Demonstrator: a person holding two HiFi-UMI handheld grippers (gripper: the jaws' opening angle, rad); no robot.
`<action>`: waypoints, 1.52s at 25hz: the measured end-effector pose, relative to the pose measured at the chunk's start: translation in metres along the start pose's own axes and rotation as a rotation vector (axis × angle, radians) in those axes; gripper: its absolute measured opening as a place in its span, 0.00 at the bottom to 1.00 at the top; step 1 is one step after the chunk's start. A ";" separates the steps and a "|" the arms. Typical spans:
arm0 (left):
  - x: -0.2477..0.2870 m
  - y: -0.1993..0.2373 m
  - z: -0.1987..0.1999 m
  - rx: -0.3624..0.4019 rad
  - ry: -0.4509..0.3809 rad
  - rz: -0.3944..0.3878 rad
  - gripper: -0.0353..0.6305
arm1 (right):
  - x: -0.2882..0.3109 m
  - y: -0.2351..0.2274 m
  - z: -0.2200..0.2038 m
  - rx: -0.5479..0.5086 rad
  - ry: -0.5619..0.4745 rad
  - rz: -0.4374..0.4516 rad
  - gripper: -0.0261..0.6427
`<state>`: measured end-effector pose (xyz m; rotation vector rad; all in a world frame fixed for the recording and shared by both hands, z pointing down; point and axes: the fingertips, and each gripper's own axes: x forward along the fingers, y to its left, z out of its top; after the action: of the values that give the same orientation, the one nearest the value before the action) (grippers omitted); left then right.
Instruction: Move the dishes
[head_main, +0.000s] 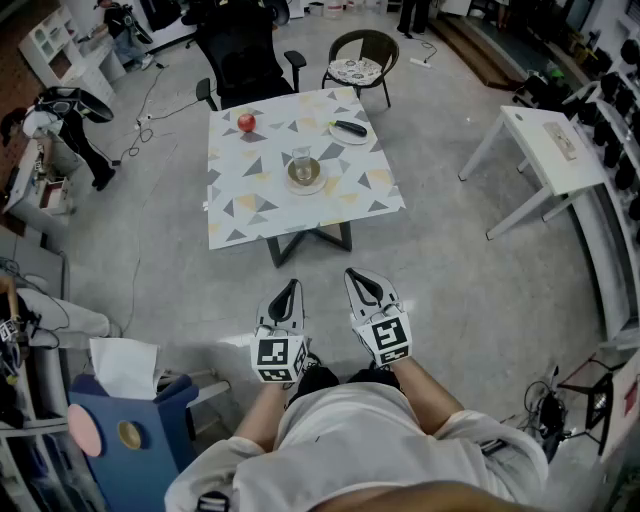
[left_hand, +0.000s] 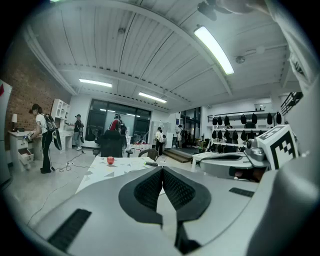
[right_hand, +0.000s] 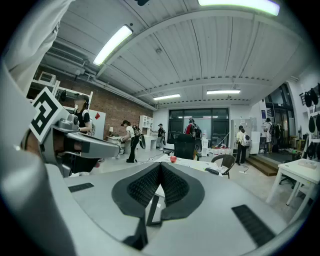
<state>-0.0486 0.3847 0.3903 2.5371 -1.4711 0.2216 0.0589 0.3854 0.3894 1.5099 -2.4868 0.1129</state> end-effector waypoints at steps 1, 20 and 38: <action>0.002 0.006 0.002 0.004 -0.002 -0.004 0.08 | 0.004 0.003 0.004 0.000 0.000 -0.003 0.03; 0.022 0.025 -0.012 -0.008 0.026 -0.115 0.08 | 0.016 0.001 -0.014 0.013 0.055 -0.114 0.05; 0.105 0.090 -0.021 -0.038 0.087 -0.082 0.08 | 0.113 -0.046 -0.031 0.027 0.118 -0.068 0.19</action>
<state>-0.0757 0.2578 0.4440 2.5184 -1.3240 0.2847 0.0542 0.2720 0.4431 1.5492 -2.3491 0.2190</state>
